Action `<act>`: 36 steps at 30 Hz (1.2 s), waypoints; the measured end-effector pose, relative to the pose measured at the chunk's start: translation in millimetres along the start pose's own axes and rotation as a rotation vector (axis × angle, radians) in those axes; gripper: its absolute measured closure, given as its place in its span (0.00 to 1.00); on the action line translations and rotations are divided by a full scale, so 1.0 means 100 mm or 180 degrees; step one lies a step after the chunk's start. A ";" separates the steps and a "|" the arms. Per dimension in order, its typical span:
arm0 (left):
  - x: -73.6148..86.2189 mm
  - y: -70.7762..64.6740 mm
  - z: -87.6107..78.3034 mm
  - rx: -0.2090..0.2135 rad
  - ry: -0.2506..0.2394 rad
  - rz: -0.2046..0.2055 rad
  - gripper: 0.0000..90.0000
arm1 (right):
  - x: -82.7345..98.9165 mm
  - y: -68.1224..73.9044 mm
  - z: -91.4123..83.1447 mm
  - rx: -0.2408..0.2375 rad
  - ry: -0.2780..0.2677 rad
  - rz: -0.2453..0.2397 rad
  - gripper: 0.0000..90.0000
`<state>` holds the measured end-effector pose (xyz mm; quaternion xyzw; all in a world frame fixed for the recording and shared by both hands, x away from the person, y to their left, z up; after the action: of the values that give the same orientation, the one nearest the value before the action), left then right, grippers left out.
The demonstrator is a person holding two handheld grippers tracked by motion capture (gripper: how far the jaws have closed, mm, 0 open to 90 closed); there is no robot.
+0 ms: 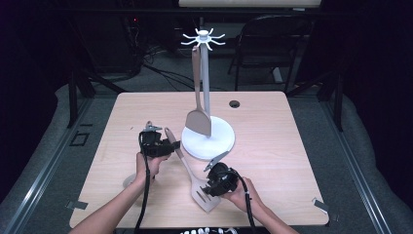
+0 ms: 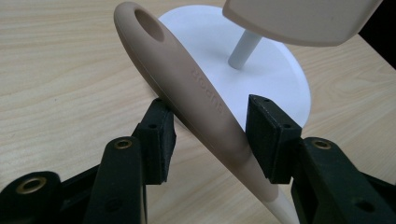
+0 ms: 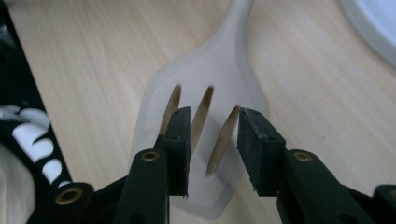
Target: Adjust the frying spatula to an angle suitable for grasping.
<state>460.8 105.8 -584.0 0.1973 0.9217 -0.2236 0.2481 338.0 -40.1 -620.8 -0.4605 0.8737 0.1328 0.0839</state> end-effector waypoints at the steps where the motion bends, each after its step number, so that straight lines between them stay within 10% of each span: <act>1: 0.00 -0.01 -0.01 0.0012 -0.0013 0.0012 0.59 | 0.00 0.00 0.00 0.0000 0.0000 0.0000 0.70; 11: -0.02 -0.14 -0.15 0.0051 -0.0194 0.0141 0.62 | -0.43 -0.11 -0.02 0.0037 -0.0365 0.0218 0.67; 36: 0.04 -0.51 -0.32 0.0484 -0.0353 0.0401 0.69 | -0.48 -0.07 -0.03 -0.0136 -0.0513 0.0327 0.82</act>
<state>421.8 81.1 -545.4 0.2604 0.8727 -0.2874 0.2967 370.5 -7.0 -605.8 -0.4046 0.8835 0.1921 0.1373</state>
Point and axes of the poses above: each handheld gripper's, and its own axes: z roughly forward along the jaws, x roughly out of its underside, y roughly to its left, the point moved 10 cm from there along z, roughly forward along the jaws, and after that the axes turned 15 degrees about y, right-handed, at the moved point
